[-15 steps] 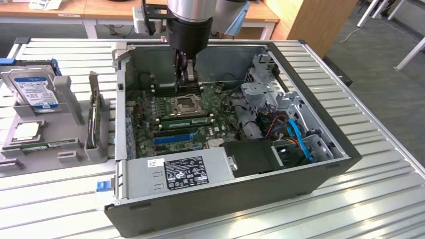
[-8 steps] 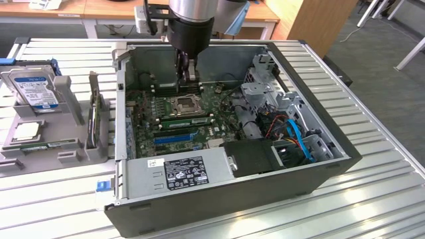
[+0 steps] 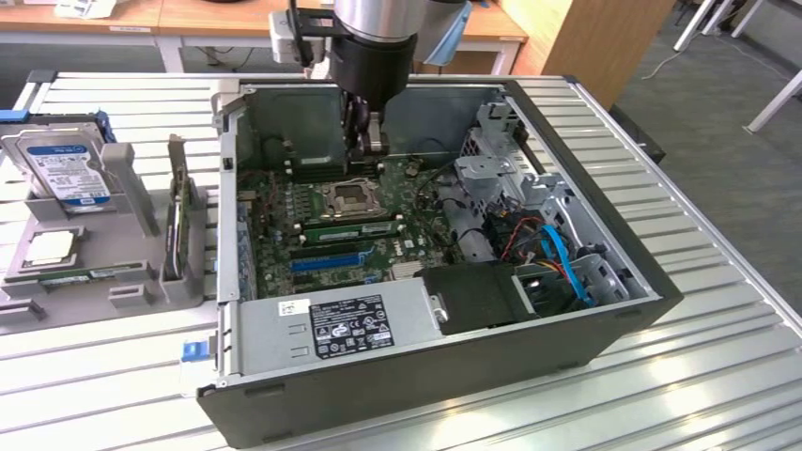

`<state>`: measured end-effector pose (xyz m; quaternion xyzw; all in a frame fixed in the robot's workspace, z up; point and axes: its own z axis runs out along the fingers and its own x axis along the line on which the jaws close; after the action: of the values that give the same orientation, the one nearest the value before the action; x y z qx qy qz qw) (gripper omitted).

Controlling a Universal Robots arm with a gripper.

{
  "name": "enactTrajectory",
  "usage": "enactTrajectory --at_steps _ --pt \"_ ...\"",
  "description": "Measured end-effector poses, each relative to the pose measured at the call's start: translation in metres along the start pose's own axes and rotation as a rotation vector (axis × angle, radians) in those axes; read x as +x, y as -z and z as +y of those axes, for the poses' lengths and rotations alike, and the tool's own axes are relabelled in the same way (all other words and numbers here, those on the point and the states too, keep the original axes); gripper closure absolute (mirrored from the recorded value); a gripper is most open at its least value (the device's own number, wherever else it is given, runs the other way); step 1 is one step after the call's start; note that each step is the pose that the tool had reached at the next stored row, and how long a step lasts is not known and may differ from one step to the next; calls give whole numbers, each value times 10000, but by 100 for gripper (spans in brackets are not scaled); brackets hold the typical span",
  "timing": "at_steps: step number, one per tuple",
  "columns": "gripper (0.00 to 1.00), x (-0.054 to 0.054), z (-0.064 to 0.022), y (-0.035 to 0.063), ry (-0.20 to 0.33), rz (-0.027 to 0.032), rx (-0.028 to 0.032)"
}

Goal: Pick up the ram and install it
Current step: 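Press down the ram until it locks into place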

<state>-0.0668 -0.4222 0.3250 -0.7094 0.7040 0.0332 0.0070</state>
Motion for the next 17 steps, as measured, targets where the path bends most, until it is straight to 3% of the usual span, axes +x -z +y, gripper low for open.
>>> enactTrajectory --at_steps 10,17 --pt "90 1 -142 5 0 -1 -6" --pt "90 1 -145 5 -1 -1 -6"
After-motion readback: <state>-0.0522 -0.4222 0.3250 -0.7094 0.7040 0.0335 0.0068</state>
